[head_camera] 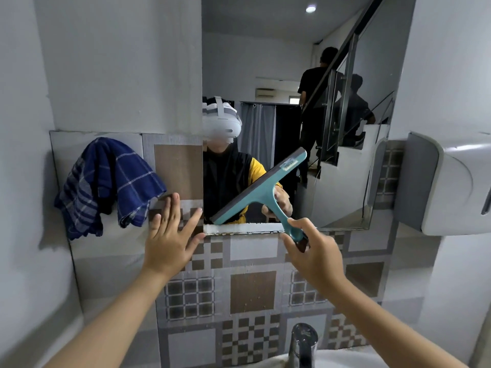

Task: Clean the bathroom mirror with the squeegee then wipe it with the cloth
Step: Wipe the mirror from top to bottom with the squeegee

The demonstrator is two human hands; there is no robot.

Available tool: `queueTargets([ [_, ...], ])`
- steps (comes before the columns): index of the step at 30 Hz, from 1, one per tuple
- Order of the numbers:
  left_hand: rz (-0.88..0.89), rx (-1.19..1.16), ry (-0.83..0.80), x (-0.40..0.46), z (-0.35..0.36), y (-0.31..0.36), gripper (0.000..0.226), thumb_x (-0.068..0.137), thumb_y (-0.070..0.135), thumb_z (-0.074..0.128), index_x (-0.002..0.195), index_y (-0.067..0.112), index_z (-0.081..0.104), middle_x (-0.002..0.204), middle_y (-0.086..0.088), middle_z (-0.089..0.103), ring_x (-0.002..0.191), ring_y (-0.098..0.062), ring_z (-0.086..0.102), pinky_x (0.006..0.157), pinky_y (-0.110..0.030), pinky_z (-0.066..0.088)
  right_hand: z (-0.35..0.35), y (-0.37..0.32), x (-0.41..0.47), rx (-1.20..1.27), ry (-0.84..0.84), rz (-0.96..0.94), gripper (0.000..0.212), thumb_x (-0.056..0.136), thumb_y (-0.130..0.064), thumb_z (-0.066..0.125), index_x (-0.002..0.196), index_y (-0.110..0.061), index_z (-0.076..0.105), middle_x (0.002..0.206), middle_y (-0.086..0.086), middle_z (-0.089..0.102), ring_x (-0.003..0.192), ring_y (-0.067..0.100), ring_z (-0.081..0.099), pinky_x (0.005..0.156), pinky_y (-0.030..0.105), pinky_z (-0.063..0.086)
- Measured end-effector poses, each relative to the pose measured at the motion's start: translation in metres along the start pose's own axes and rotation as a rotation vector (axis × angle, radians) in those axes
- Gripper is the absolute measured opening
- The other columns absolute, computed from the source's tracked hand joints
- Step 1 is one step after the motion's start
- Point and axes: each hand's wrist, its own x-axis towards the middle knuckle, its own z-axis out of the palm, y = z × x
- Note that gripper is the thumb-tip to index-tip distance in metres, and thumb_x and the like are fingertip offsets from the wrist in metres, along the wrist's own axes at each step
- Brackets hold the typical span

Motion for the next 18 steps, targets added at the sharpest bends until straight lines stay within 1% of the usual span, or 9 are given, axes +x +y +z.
queueTargets([
  [2, -0.001, 0.010, 0.014, -0.001, 0.001, 0.001, 0.058, 0.090, 0.053, 0.036, 0.140, 0.024, 0.039, 0.149, -0.025, 0.026, 0.138, -0.036, 0.026, 0.108, -0.049, 0.024, -0.005, 0.011, 0.003, -0.037, -0.005, -0.040, 0.034, 0.079, -0.028, 0.077, 0.107, -0.012, 0.065, 0.063, -0.005, 0.064, 0.041, 0.005, 0.041, 0.038, 0.010, 0.026],
  [4, 0.002, 0.015, 0.022, -0.001, 0.002, 0.001, 0.058, 0.090, 0.053, 0.037, 0.140, 0.024, 0.038, 0.149, -0.025, 0.026, 0.138, -0.037, 0.026, 0.108, -0.049, 0.025, -0.010, 0.021, 0.006, -0.051, -0.010, -0.062, 0.034, 0.080, -0.029, 0.077, 0.108, -0.012, 0.065, 0.063, -0.008, 0.060, 0.043, 0.004, 0.039, 0.042, 0.009, 0.022],
  [8, 0.010, 0.023, 0.014, -0.001, 0.003, 0.001, 0.060, 0.090, 0.053, 0.037, 0.144, 0.025, 0.034, 0.150, -0.026, 0.024, 0.139, -0.038, 0.024, 0.107, -0.051, 0.026, -0.018, 0.039, 0.008, -0.057, -0.025, -0.122, 0.034, 0.079, -0.025, 0.078, 0.107, -0.012, 0.065, 0.069, 0.000, 0.068, 0.046, 0.010, 0.043, 0.044, 0.011, 0.027],
  [10, 0.024, 0.027, 0.025, -0.001, 0.004, 0.000, 0.060, 0.091, 0.052, 0.036, 0.144, 0.026, 0.032, 0.151, -0.027, 0.022, 0.139, -0.039, 0.022, 0.106, -0.051, 0.026, -0.024, 0.049, 0.008, -0.068, -0.023, -0.129, 0.035, 0.076, -0.022, 0.081, 0.106, -0.011, 0.066, 0.069, -0.001, 0.067, 0.046, 0.010, 0.042, 0.045, 0.010, 0.026],
  [12, 0.035, 0.035, 0.046, -0.002, 0.006, 0.000, 0.059, 0.091, 0.051, 0.037, 0.144, 0.026, 0.033, 0.150, -0.027, 0.022, 0.139, -0.039, 0.023, 0.105, -0.050, 0.027, -0.034, 0.062, 0.004, -0.069, -0.015, -0.103, 0.035, 0.075, -0.022, 0.081, 0.105, -0.012, 0.067, 0.065, -0.007, 0.058, 0.045, 0.011, 0.041, 0.046, 0.013, 0.027],
  [14, 0.038, 0.037, 0.071, -0.002, 0.008, 0.000, 0.059, 0.091, 0.051, 0.038, 0.143, 0.025, 0.035, 0.150, -0.028, 0.022, 0.138, -0.039, 0.025, 0.103, -0.050, 0.028, -0.045, 0.078, -0.002, -0.080, 0.009, -0.061, 0.034, 0.074, -0.020, 0.082, 0.103, -0.012, 0.067, 0.064, -0.009, 0.054, 0.043, 0.016, 0.042, 0.044, 0.018, 0.032],
  [16, 0.041, 0.046, 0.087, -0.002, 0.010, 0.001, 0.059, 0.091, 0.051, 0.038, 0.143, 0.025, 0.035, 0.150, -0.028, 0.022, 0.138, -0.039, 0.025, 0.103, -0.049, 0.027, -0.056, 0.095, -0.009, -0.091, 0.026, -0.009, 0.033, 0.074, -0.018, 0.082, 0.102, -0.011, 0.067, 0.063, -0.005, 0.058, 0.041, 0.020, 0.046, 0.039, 0.023, 0.038],
  [18, 0.047, 0.066, 0.107, -0.002, 0.011, 0.000, 0.059, 0.091, 0.051, 0.038, 0.144, 0.025, 0.034, 0.150, -0.027, 0.022, 0.138, -0.039, 0.026, 0.103, -0.047, 0.026, -0.066, 0.112, -0.016, -0.089, 0.042, 0.035, 0.031, 0.075, -0.020, 0.081, 0.101, -0.014, 0.066, 0.066, -0.001, 0.064, 0.043, 0.024, 0.051, 0.039, 0.031, 0.046],
])
